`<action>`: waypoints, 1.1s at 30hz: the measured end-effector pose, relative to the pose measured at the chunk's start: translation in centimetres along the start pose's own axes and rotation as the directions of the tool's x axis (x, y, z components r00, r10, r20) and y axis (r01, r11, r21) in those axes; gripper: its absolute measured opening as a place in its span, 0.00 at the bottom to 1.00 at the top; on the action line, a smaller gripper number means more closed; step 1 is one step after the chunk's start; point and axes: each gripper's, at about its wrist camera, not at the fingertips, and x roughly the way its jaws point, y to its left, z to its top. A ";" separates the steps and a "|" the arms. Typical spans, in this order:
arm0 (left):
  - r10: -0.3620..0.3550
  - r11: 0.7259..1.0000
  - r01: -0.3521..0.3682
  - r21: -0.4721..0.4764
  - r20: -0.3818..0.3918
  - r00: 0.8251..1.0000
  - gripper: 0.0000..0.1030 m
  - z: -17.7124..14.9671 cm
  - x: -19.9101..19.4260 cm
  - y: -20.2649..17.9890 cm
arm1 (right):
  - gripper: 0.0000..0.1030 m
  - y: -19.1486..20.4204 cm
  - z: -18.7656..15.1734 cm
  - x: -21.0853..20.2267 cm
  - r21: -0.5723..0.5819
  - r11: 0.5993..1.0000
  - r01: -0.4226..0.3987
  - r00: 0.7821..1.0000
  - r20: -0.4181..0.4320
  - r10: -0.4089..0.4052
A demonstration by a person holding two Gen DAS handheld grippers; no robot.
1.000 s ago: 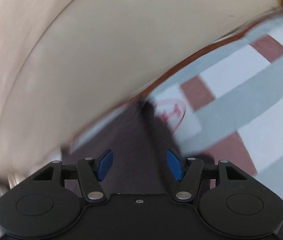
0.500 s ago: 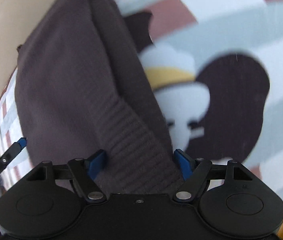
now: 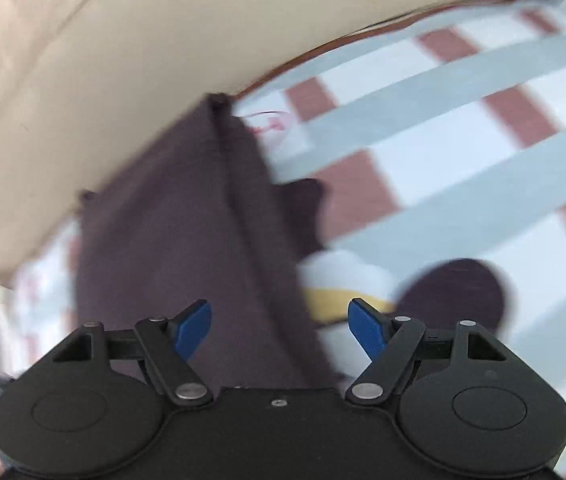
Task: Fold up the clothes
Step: 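Open both grippers and release the folded sweater onto the blanket, then grasp the folded brown sweater with both grippers at its ribbed edge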
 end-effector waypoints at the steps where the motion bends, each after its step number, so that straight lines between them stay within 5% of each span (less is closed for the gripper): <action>1: -0.006 1.000 0.006 0.010 0.003 1.000 0.65 0.1 0.2 0.0 | 0.77 0.3 0.3 0.9 0.003 1.000 -0.030 1.000 -0.008 0.030; 6: -0.104 0.990 0.102 -0.092 -0.011 0.995 0.65 0.4 2.4 1.5 | 0.77 2.6 0.6 2.7 -0.107 0.994 -0.037 0.999 -0.004 0.037; 11: -0.261 0.933 0.254 -0.256 0.007 0.965 0.65 0.1 4.0 4.0 | 0.77 2.9 1.5 4.6 -0.168 0.984 -0.058 0.997 -0.055 0.049; 14: -0.288 0.916 0.280 -0.288 0.015 0.957 0.62 0.0 4.0 4.5 | 0.76 3.7 1.5 4.4 -0.282 0.957 -0.063 0.994 -0.101 0.035; 19: -0.135 0.987 0.132 -0.095 -0.029 0.990 0.54 0.5 4.4 1.6 | 0.75 2.6 1.8 5.8 -0.286 0.954 -0.093 0.985 -0.166 0.046; 22: -0.039 0.999 0.039 0.012 -0.025 0.999 0.56 0.3 4.7 -0.3 | 0.75 2.1 2.1 4.6 -0.313 0.947 -0.077 0.989 -0.147 0.032; 25: -0.050 0.999 0.050 0.007 -0.012 0.999 0.57 0.2 4.8 -0.7 | 0.75 0.4 2.3 4.1 -0.259 0.955 -0.141 0.978 -0.186 0.094; 29: -0.174 0.975 0.169 -0.145 -0.022 0.984 0.63 0.0 6.0 1.0 | 0.75 -1.4 2.0 5.6 -0.172 0.965 -0.200 0.957 -0.244 0.155; 33: -0.209 0.958 0.205 -0.200 0.001 0.978 0.67 0.0 6.5 1.1 | 0.70 -1.3 1.9 7.3 -0.068 0.942 -0.329 0.929 -0.204 0.310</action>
